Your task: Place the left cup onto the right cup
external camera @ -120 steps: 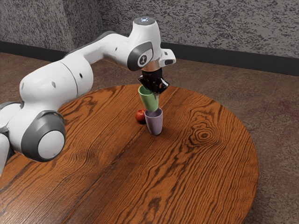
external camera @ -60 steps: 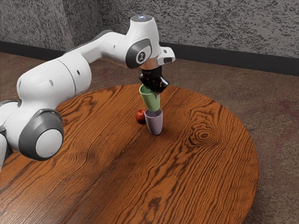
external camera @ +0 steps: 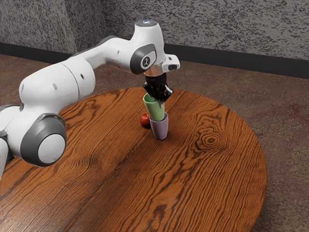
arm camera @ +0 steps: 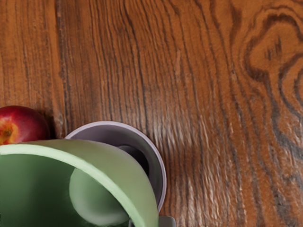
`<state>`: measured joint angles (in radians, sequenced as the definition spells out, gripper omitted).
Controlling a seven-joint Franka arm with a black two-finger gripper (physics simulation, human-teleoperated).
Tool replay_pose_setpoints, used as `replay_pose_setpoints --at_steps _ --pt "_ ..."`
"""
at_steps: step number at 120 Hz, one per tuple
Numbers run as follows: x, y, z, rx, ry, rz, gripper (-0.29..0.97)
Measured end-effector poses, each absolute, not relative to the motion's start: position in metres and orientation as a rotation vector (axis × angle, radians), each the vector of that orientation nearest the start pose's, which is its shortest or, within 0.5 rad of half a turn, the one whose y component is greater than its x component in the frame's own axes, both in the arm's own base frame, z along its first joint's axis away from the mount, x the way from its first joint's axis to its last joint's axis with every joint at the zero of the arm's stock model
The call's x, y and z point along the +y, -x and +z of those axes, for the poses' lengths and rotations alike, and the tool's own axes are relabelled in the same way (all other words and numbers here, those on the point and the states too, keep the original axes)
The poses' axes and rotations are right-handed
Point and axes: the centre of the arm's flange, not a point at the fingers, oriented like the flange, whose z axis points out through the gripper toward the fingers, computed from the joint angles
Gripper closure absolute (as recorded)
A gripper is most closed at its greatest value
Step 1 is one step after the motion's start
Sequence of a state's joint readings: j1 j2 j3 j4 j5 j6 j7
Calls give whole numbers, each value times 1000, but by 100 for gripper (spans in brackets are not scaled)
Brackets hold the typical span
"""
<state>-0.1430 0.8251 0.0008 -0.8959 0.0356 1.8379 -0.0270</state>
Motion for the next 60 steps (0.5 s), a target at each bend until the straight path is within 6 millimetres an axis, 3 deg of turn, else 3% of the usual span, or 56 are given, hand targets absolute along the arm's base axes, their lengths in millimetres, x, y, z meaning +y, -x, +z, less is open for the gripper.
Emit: replay_pose_setpoints --at_steps 7,36,60 --pt "-108 -773 414 193 3106 -185 78" --pt "-108 -773 416 203 3110 -199 29" --pt "-110 -765 433 215 3105 -200 11"
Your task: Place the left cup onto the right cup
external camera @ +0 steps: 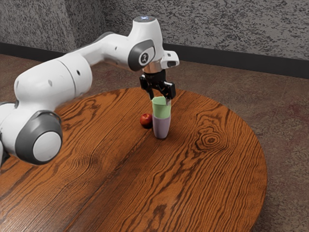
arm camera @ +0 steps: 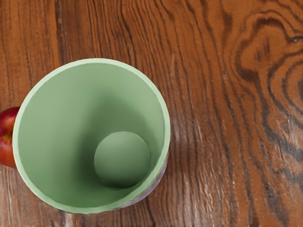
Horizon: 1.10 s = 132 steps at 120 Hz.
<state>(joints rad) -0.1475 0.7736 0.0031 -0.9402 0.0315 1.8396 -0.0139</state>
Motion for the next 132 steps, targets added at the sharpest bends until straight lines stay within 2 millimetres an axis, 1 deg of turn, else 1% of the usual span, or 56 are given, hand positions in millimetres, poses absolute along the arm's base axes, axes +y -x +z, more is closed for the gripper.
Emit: replay_pose_setpoints --at_steps 15,24,37,50,57,76,96,114,132 --pt "-115 -742 449 239 3101 -160 6" --pt "-123 -725 467 262 3101 -161 4" --pt "-122 -696 494 276 3098 -158 3" --pt "-120 -671 508 311 3051 -142 2" --pt "-119 -661 515 341 3017 -143 1" --pt "-112 -644 524 403 2969 -129 1" --pt "-104 -614 523 452 2950 -76 0" --pt "-100 -594 532 475 2944 -56 0" --pt "-98 -581 535 489 2942 -41 0"
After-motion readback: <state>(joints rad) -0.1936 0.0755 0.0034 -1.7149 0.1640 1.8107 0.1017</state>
